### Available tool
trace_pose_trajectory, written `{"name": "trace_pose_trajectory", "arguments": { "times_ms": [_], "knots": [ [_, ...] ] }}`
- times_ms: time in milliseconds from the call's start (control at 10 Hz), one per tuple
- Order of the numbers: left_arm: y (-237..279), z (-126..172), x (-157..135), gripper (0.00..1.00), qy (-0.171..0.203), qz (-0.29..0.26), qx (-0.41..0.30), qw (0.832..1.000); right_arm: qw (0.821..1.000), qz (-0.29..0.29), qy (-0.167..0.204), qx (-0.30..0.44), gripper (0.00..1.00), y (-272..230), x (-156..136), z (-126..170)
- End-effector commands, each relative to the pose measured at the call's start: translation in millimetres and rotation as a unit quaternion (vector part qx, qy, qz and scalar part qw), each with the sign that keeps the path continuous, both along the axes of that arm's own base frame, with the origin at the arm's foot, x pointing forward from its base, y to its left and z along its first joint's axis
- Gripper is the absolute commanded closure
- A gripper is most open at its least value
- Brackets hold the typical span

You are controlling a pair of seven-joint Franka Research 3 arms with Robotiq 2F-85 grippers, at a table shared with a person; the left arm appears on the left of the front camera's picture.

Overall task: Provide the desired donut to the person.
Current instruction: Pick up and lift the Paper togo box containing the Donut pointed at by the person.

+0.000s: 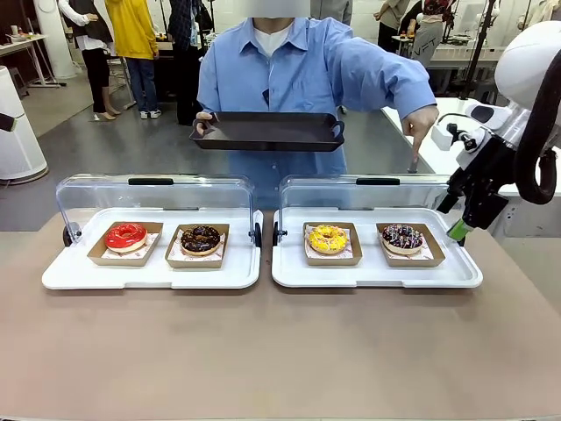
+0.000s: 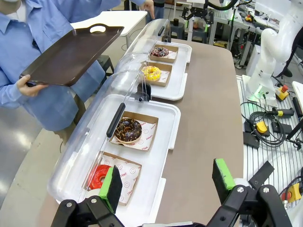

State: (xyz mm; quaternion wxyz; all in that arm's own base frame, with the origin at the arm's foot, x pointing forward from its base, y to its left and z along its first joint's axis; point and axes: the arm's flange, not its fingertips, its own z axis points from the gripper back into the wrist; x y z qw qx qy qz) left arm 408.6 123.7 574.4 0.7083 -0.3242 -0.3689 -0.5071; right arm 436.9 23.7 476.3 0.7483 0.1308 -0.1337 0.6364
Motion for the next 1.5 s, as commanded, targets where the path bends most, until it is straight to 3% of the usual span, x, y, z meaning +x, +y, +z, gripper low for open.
{"name": "trace_pose_trajectory", "arguments": {
  "times_ms": [0, 600, 800, 900, 1000, 1400],
  "knots": [
    [0.1, 1.5, -0.4, 0.0, -0.001, 0.0, -0.002, 1.0, 1.0, 0.002, 0.005, -0.003, 0.0, 2.8, 2.0, -5.5],
    [0.1, 1.5, -0.4, 0.0, -0.001, 0.0, -0.002, 1.0, 1.0, 0.001, 0.005, -0.001, 0.0, 0.4, 0.9, -3.6],
    [0.1, 1.5, -0.4, 0.0, -0.001, 0.0, -0.002, 1.0, 0.986, 0.019, 0.012, -0.166, 0.0, 23.4, 2.7, -22.1],
    [0.1, 1.5, -0.4, 0.0, -0.001, 0.0, -0.002, 1.0, 0.978, 0.031, 0.011, -0.204, 0.0, 30.9, 3.4, -30.0],
    [0.1, 1.5, -0.4, 0.0, -0.001, 0.0, -0.002, 1.0, 0.973, 0.044, 0.006, -0.228, 0.0, 37.4, 3.8, -37.1],
    [0.1, 1.5, -0.4, 0.0, -0.001, 0.0, -0.002, 1.0, 0.978, 0.049, -0.015, -0.203, 0.0, 45.6, 15.4, -72.8]
  ]
}}
